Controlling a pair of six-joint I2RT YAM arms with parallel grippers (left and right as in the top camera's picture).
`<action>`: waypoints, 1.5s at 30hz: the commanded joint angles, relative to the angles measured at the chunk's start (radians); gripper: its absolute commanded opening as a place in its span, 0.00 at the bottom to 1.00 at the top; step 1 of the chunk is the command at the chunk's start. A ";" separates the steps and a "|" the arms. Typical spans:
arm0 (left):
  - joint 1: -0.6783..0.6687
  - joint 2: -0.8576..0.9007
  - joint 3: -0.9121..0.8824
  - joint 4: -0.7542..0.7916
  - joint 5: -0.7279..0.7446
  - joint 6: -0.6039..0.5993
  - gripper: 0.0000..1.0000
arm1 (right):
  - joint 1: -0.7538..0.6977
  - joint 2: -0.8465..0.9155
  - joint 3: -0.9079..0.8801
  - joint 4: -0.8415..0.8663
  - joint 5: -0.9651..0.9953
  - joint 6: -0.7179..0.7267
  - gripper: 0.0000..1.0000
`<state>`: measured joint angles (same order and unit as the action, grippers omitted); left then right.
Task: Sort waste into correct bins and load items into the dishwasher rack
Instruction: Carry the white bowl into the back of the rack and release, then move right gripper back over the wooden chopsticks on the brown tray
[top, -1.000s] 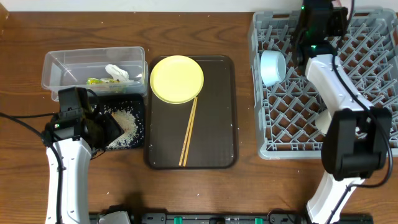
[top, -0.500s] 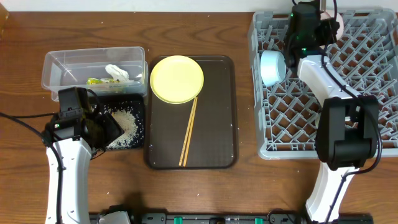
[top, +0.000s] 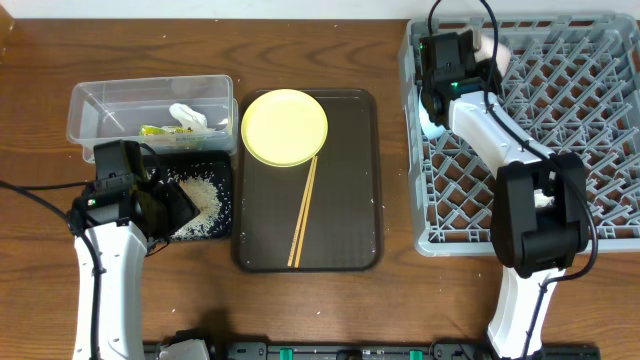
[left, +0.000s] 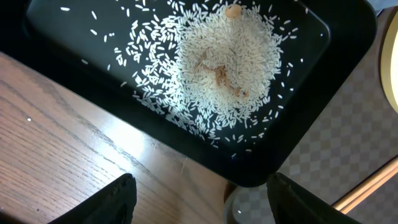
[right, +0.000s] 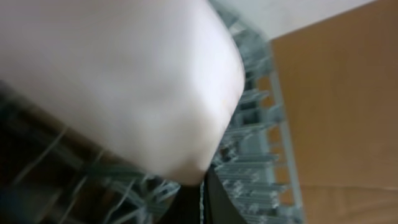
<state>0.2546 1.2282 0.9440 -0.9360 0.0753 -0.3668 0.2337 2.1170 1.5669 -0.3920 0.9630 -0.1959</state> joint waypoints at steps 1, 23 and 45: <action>0.004 0.001 0.006 -0.003 -0.005 -0.006 0.70 | 0.019 -0.073 0.003 -0.070 -0.132 0.209 0.01; 0.004 0.001 0.006 -0.002 -0.005 -0.006 0.70 | 0.172 -0.412 -0.019 -0.369 -1.155 0.433 0.52; 0.004 0.001 0.006 -0.002 -0.005 -0.006 0.70 | 0.583 0.000 -0.026 -0.463 -1.106 0.788 0.49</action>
<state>0.2546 1.2282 0.9440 -0.9356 0.0753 -0.3668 0.8036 2.0850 1.5475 -0.8524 -0.1570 0.5282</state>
